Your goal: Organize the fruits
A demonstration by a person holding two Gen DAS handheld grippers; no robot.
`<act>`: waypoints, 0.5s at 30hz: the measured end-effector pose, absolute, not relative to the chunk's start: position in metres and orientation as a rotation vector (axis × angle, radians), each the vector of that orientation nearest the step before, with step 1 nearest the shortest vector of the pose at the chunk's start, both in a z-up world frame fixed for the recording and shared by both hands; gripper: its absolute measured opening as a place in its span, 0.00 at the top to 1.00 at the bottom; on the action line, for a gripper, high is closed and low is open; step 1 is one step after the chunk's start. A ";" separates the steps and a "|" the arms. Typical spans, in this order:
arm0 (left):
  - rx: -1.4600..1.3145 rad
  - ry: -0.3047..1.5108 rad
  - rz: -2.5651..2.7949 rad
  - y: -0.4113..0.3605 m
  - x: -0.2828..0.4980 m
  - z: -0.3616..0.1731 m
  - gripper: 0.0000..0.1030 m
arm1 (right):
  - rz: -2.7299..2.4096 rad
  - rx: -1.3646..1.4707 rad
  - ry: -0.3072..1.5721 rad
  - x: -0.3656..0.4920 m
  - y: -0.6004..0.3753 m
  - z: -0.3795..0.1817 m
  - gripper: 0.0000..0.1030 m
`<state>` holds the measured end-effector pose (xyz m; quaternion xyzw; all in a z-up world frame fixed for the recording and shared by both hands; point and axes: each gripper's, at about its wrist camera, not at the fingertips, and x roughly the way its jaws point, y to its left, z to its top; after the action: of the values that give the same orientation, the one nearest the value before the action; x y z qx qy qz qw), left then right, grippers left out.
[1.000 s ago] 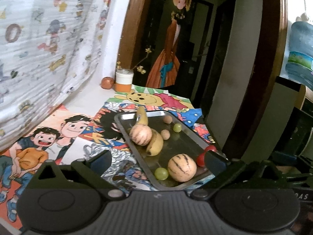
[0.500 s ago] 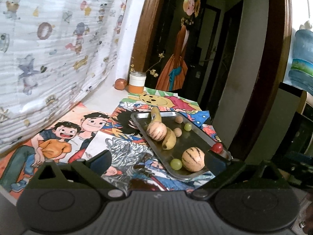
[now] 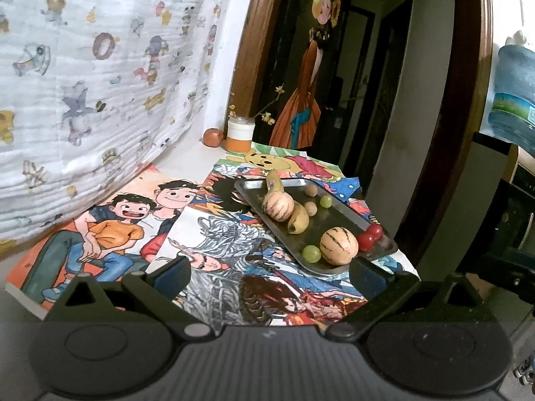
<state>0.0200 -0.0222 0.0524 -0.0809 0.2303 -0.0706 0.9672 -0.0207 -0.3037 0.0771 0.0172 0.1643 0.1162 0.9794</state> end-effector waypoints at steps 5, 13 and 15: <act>-0.149 0.458 -0.116 -0.015 0.014 0.050 0.00 | 0.250 0.062 0.327 -0.021 -0.292 0.070 0.00; -0.125 0.453 -0.074 -0.003 0.013 0.041 0.00 | 0.262 0.078 0.350 -0.009 -0.277 0.049 0.00; -0.121 0.461 -0.068 -0.001 0.015 0.037 0.00 | 0.270 0.070 0.363 -0.004 -0.273 0.045 0.00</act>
<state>0.0146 -0.0015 0.0368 -0.0597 0.2285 -0.0337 0.9711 -0.0035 -0.2728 0.0449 0.0347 0.1800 0.1338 0.9739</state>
